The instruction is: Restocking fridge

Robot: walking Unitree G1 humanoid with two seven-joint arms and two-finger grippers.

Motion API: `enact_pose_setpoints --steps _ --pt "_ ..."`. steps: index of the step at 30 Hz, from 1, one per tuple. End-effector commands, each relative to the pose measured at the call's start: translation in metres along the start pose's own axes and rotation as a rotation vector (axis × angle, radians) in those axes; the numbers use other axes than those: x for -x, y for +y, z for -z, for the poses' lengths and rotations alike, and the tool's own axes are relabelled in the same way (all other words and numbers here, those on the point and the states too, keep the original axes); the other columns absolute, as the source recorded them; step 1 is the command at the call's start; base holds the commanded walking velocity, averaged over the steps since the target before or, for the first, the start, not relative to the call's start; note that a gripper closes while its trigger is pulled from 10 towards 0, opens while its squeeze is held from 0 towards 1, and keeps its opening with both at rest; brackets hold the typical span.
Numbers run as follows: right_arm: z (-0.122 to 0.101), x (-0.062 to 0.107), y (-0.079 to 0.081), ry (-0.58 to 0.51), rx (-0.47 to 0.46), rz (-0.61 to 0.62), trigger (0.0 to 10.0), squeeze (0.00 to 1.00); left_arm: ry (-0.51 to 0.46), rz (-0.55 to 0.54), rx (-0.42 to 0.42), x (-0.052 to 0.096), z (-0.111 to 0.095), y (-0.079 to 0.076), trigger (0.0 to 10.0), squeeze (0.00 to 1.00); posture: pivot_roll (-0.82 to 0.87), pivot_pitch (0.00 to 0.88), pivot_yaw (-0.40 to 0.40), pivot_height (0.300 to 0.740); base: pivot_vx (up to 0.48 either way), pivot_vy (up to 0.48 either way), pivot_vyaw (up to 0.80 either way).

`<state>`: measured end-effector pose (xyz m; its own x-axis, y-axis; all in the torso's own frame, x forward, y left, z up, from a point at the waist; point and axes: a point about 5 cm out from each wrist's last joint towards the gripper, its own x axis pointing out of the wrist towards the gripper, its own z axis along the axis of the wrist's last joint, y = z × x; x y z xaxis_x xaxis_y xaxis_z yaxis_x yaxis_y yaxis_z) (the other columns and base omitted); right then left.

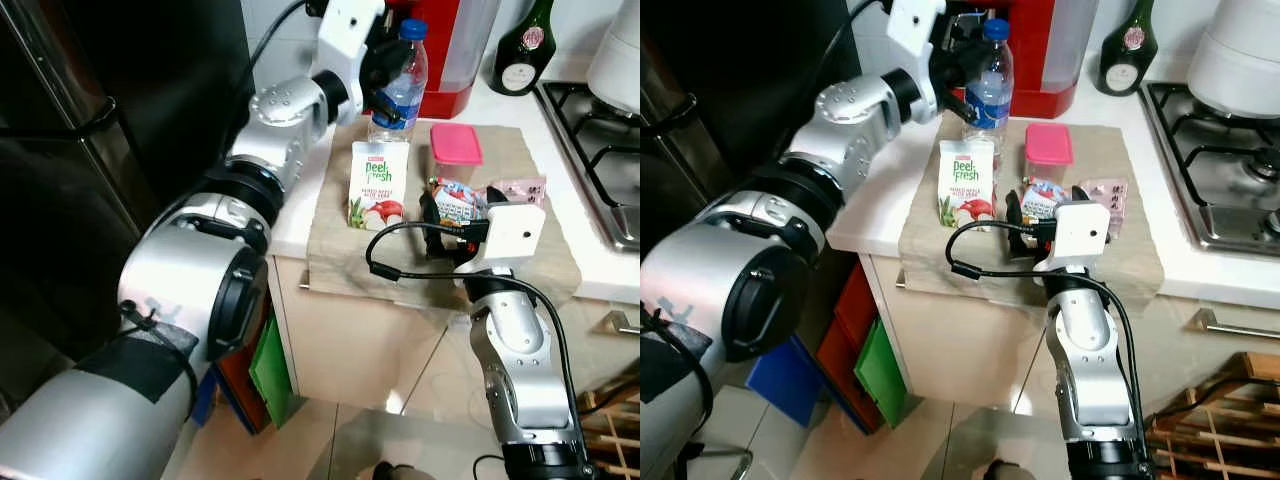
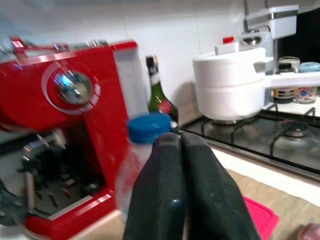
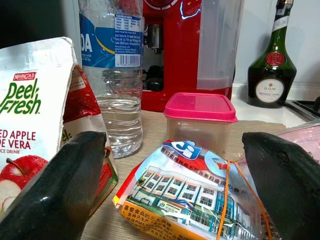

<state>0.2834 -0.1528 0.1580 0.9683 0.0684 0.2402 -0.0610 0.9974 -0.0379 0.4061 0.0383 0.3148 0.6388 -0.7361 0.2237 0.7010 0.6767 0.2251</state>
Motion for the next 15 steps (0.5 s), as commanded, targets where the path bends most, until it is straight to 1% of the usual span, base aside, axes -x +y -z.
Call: enact_pose_setpoints --steps 1,3,4,5,6,7,12,15 --pt "-0.0065 0.0007 0.0012 -0.027 0.004 0.000 10.0 0.00 -0.035 0.004 -0.025 0.0009 -0.0113 0.0049 0.0 0.00 -0.12 0.000 0.086 0.740 0.000 0.000 0.00" --pt "-0.0064 0.0011 0.0013 -0.027 0.003 -0.001 10.0 0.00 -0.045 -0.009 -0.039 0.0021 -0.0144 0.0079 0.0 0.00 -0.12 0.000 0.087 0.740 0.000 0.000 0.00" --pt "-0.0063 0.0014 0.0009 -0.027 0.002 0.000 10.0 0.00 -0.046 -0.016 -0.052 0.0022 -0.0153 0.0085 4.7 0.00 -0.12 0.000 0.087 0.740 0.000 0.000 0.00" --pt "-0.0061 0.0017 0.0006 -0.026 0.002 0.001 10.0 0.00 -0.046 -0.019 -0.061 0.0023 -0.0157 0.0087 4.7 0.00 -0.12 0.000 0.087 0.740 0.000 0.000 0.00" --pt "-0.0059 0.0019 0.0004 -0.026 0.002 0.002 10.0 0.00 -0.048 -0.019 -0.061 0.0020 -0.0157 0.0082 10.0 0.00 -0.11 0.000 0.087 0.740 0.000 0.000 0.00" --pt "-0.0058 0.0023 0.0006 -0.026 0.001 0.003 10.0 0.00 -0.052 -0.018 -0.057 0.0016 -0.0156 0.0075 10.0 1.00 -0.12 0.000 0.089 0.740 0.000 0.000 0.00" --pt "-0.0066 0.0033 0.0014 -0.031 -0.002 0.006 10.0 0.00 -0.059 -0.048 -0.023 0.0013 -0.0175 0.0102 10.0 1.00 -0.12 0.000 0.096 0.740 0.000 0.000 0.00" --pt "-0.0068 0.0042 0.0030 -0.033 -0.003 0.007 10.0 0.00 -0.047 -0.068 -0.024 0.0024 -0.0161 0.0125 10.0 1.00 -0.13 0.000 0.116 0.740 0.000 0.000 0.00"
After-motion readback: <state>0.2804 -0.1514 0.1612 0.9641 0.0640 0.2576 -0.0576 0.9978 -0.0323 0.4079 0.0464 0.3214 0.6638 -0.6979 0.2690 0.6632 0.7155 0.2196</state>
